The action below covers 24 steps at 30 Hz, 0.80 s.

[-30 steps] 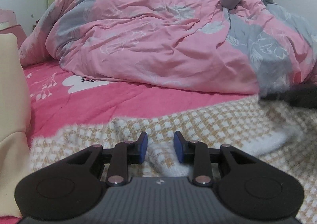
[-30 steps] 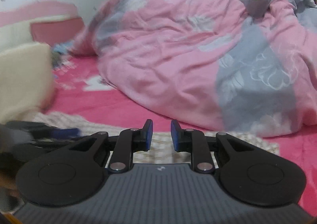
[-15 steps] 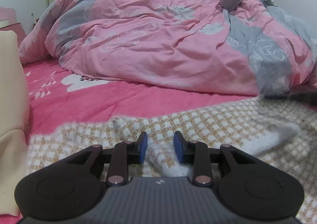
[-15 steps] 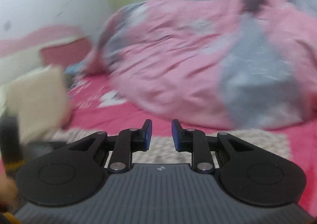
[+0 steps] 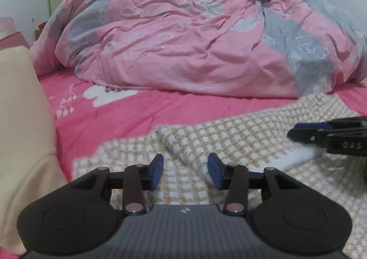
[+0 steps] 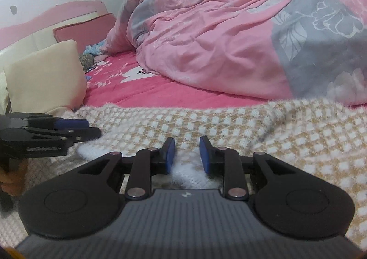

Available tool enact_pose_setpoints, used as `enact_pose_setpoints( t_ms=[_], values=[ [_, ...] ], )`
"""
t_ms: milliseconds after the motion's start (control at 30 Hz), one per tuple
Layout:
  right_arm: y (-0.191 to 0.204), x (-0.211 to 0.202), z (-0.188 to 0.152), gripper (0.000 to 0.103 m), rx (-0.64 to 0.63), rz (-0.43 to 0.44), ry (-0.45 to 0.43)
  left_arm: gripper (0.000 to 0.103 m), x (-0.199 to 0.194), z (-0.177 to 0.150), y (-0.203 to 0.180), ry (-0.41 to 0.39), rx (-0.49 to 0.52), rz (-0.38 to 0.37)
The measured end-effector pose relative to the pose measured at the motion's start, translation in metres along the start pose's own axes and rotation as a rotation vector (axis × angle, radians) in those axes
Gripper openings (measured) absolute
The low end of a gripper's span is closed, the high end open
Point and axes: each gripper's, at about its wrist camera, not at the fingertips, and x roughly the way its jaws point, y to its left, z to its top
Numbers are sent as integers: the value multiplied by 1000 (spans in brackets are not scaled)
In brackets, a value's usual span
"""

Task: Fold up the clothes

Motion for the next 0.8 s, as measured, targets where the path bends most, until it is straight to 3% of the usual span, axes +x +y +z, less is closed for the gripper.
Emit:
enact_pose_setpoints(
  t_ms=[200,300,400,467,533,800],
  values=[
    [-2,-4,-3,22,18,14,-7,42,-6,28,-9,-83,-23,-35],
    [-3,-4,-3,23,24,20,-9,42,15,35,-30,-60,-9,-67],
    [-5,-4,-3,23,30,25,-9,43,45,14,-61,41,132,-2],
    [-5,-5,-4,23,33,25,-6,40,43,-5,-79,-31,254,67],
    [-4,-5,-3,23,31,23,-4,39,40,-8,-90,-44,339,101],
    [-3,-6,-3,23,26,21,-6,39,17,-17,-83,-37,340,98]
  ],
)
